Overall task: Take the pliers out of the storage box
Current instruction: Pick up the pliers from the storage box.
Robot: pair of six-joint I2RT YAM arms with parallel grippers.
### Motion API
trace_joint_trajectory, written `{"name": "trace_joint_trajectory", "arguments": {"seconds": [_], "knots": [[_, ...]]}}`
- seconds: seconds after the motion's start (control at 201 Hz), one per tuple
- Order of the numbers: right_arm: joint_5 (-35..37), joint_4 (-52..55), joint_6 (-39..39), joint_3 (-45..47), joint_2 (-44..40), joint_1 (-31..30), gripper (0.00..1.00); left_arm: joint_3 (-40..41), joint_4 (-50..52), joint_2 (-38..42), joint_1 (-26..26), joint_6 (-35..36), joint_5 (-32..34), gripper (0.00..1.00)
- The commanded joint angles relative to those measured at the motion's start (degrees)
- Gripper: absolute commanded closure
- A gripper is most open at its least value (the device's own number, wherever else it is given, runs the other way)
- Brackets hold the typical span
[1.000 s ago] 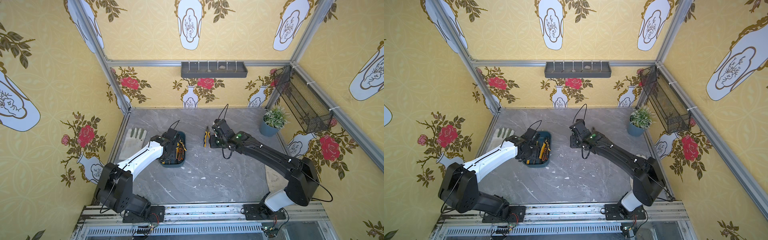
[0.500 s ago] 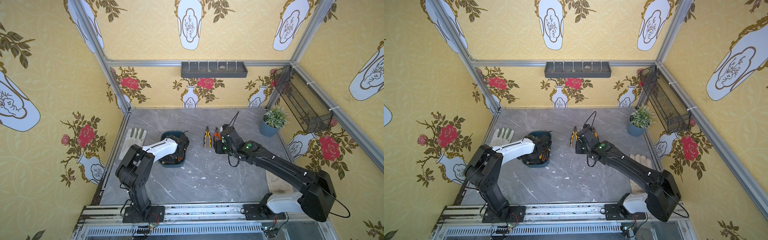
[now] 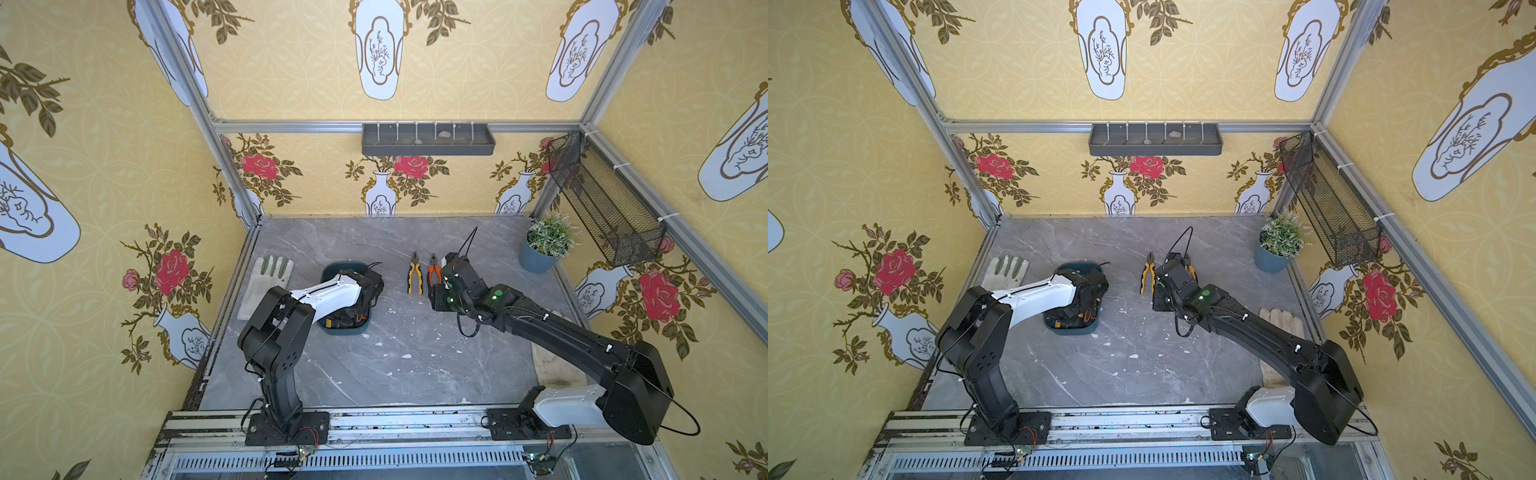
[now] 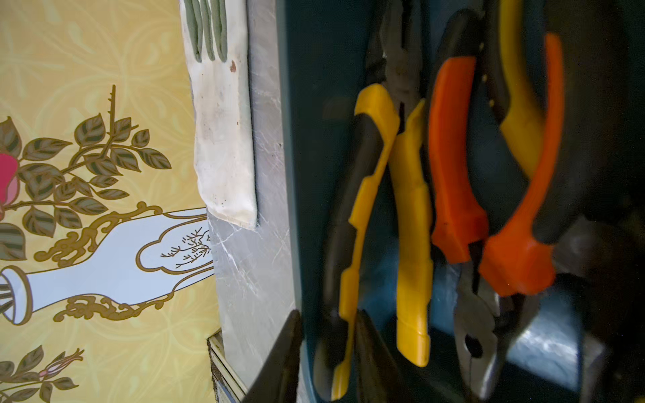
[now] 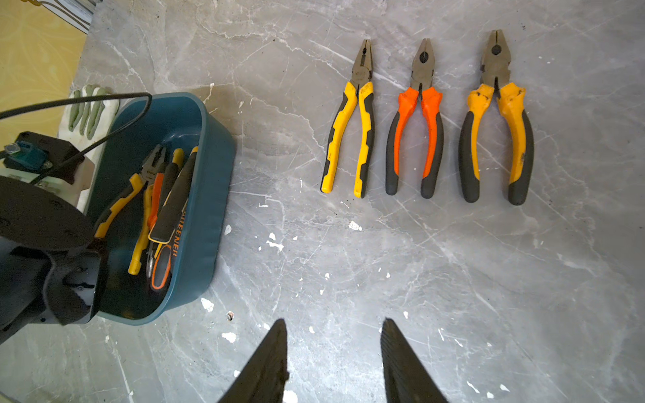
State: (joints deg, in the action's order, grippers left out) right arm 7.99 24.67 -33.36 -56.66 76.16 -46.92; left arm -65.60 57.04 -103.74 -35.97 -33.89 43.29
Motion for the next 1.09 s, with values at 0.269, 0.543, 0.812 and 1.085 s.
{"name": "trace_joint_trajectory", "arguments": {"seconds": [0.269,0.543,0.812,1.085], "knots": [[0.1,-1.6,-0.6,-0.1,0.4,0.0,0.55,0.7,1.5,-1.0,-0.2,-0.3,2.6,0.76],[0.0,-1.7,-0.6,-0.2,0.8,0.0,0.55,-1.6,3.4,-1.0,-1.0,0.1,3.8,0.82],[0.0,-1.6,-0.6,-0.5,0.7,-0.1,0.55,-3.8,5.7,-0.5,-1.0,0.8,4.2,1.00],[0.0,-1.0,-0.8,-1.1,1.0,0.0,0.55,-6.2,9.3,2.3,-1.7,1.0,5.6,1.00]]}}
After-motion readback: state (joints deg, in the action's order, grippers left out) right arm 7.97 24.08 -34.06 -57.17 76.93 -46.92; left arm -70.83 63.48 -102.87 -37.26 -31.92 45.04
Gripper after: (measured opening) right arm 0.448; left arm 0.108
